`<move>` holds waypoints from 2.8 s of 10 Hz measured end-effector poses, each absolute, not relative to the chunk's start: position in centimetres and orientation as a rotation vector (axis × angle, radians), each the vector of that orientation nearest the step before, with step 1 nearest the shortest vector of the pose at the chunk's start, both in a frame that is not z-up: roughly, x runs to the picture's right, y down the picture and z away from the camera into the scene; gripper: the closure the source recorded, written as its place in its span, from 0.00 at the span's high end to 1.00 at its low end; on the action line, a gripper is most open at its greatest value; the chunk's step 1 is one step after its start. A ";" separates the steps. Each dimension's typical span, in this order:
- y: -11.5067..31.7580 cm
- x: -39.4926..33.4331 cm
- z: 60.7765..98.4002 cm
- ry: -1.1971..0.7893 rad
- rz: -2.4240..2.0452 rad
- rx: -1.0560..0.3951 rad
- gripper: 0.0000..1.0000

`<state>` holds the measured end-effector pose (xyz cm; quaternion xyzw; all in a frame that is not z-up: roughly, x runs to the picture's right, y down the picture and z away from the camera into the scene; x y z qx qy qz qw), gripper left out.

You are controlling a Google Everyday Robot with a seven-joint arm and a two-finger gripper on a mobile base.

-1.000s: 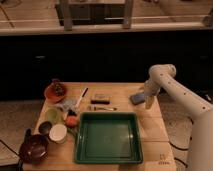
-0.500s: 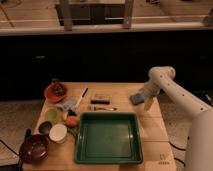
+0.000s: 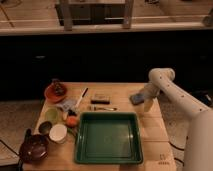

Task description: Place sponge in tray

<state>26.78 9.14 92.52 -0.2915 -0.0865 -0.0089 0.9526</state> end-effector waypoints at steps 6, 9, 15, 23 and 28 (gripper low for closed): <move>9.4 26.8 93.1 -0.181 -0.010 -0.596 0.80; 9.6 26.7 93.4 -0.185 -0.005 -0.598 0.80; 9.7 26.6 94.1 -0.193 0.004 -0.601 0.80; 9.8 26.5 94.6 -0.198 0.016 -0.603 0.80; 9.7 26.3 95.0 -0.202 0.024 -0.603 0.80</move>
